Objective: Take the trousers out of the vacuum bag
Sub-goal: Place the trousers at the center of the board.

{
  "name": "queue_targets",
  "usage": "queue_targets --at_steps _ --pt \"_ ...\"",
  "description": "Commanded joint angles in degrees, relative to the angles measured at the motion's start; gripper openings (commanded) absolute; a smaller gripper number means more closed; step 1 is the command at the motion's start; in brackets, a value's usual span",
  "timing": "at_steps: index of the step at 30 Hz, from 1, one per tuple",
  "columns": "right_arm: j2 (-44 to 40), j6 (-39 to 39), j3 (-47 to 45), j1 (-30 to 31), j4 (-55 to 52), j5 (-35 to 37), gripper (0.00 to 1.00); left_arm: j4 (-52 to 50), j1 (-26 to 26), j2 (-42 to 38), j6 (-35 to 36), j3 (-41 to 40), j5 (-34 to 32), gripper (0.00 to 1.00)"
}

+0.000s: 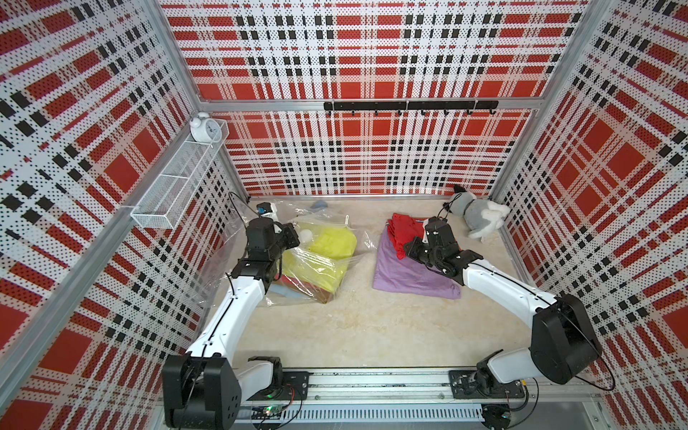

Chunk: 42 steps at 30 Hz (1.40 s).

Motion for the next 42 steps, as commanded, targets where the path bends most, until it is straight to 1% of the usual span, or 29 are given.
queue_targets --at_steps 1,6,10,15,20,27,28,31,36,39,41,42 --pt "-1.69 -4.17 4.67 0.42 0.41 4.12 0.00 1.52 0.92 -0.01 0.54 0.34 -0.58 0.00" --pt "0.40 -7.50 11.56 0.28 -2.14 7.07 0.00 1.50 0.88 -0.28 0.76 0.52 -0.50 0.00" --pt "2.69 -9.36 17.27 -0.29 -4.16 7.66 0.00 1.52 0.96 -0.45 0.83 0.43 -0.50 0.00" --pt "3.83 -10.01 20.56 -0.38 -5.02 7.99 0.00 1.34 0.96 -0.53 1.09 0.26 -0.44 0.00" --pt "3.84 -8.87 18.84 -0.29 -4.96 6.67 0.00 1.17 1.15 -0.44 1.19 0.03 -0.11 0.00" --pt "3.17 -4.80 9.86 0.83 -1.46 2.67 0.01 1.09 1.10 -0.01 1.22 0.17 -0.16 0.00" --pt "3.30 -4.19 8.76 1.19 -0.99 1.88 0.03 1.16 1.10 0.06 1.22 0.24 -0.15 0.00" --pt "4.19 -2.18 5.51 2.07 1.15 -1.63 0.18 1.17 1.10 0.51 1.13 0.30 0.11 0.00" --pt "5.46 -0.48 1.41 3.70 3.57 -7.62 0.38 1.17 1.09 0.63 1.04 0.52 0.01 0.00" --pt "5.48 -3.06 0.18 4.61 2.40 -11.06 0.45 0.92 1.10 0.64 1.03 0.76 -0.24 0.00" --pt "4.19 -5.50 -1.84 5.48 1.60 -11.86 0.52 0.51 1.13 0.57 1.27 1.08 -0.33 0.00" --pt "3.18 -6.52 -3.04 5.68 0.92 -12.52 0.54 0.22 1.10 0.52 1.49 1.24 -0.58 0.00"
